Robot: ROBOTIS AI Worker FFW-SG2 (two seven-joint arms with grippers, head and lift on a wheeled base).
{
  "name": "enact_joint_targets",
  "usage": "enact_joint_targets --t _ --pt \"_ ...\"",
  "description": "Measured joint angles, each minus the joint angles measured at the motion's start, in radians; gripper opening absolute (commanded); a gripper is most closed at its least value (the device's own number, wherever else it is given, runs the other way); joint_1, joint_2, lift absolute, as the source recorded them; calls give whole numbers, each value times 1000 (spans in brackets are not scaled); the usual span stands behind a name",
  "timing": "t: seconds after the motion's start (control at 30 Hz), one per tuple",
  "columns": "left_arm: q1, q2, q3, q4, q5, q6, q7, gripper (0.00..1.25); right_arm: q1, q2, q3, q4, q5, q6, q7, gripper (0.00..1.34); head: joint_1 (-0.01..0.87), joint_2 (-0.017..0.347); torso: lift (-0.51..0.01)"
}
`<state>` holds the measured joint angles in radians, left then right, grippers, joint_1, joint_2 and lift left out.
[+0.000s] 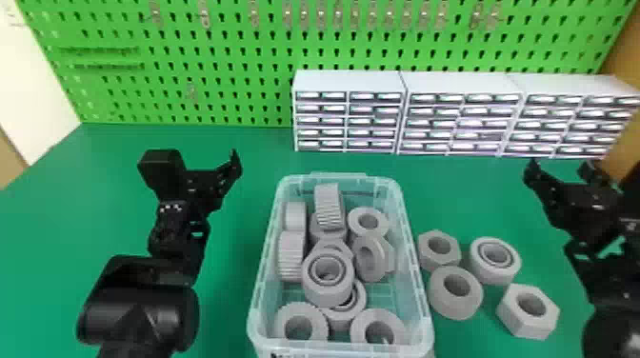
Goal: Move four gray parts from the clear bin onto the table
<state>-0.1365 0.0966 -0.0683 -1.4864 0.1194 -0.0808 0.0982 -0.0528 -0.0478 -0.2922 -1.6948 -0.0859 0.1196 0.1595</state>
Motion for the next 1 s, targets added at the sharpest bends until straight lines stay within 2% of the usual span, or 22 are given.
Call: enact_joint_targets --t 1.0 --pt "-5 -1 -5 1 -3 1 0 1086 -4 -6 -2 0 10 1 0 940 693 72 -52"
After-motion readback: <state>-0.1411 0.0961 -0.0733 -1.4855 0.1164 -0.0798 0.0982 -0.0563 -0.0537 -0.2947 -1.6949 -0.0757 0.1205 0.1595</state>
